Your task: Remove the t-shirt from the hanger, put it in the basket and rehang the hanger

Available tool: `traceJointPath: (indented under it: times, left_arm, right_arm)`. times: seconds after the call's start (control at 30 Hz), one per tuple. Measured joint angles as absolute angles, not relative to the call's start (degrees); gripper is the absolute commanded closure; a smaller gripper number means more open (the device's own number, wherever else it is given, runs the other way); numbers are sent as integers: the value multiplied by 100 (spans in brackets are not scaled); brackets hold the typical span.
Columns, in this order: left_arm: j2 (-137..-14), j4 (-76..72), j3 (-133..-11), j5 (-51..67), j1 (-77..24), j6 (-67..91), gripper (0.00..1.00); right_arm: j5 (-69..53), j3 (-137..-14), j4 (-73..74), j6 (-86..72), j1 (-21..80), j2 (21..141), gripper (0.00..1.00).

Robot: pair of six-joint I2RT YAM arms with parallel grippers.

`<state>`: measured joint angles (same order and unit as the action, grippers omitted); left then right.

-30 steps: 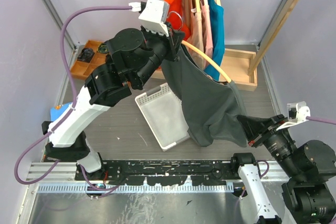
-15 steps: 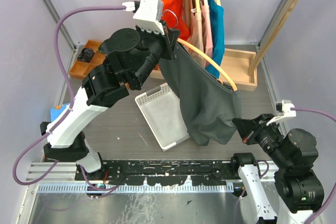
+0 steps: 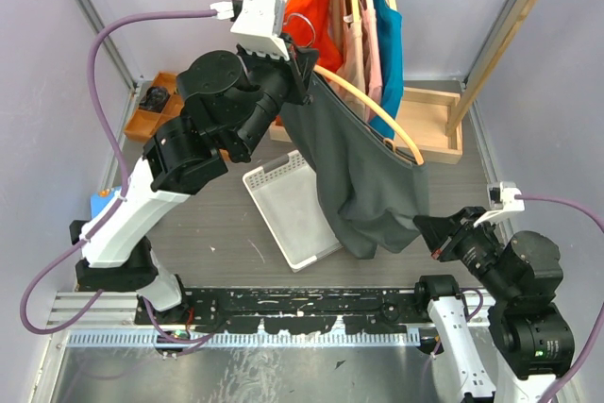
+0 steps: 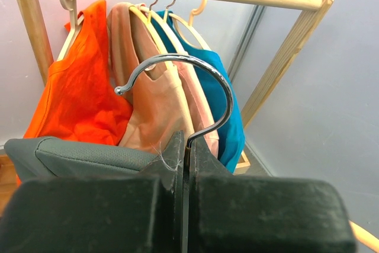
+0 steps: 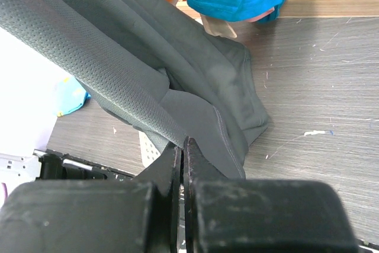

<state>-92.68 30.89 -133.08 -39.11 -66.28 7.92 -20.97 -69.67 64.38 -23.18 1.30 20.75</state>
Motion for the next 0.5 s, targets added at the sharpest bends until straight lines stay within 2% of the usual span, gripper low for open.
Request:
traceJointPath:
  times: [0.5]
  left_arm:
    - [-9268,2947,-13305,-3970,-6643,751,100]
  right_arm:
    - [-2110,-6619,6364,-2399,130,1920,99]
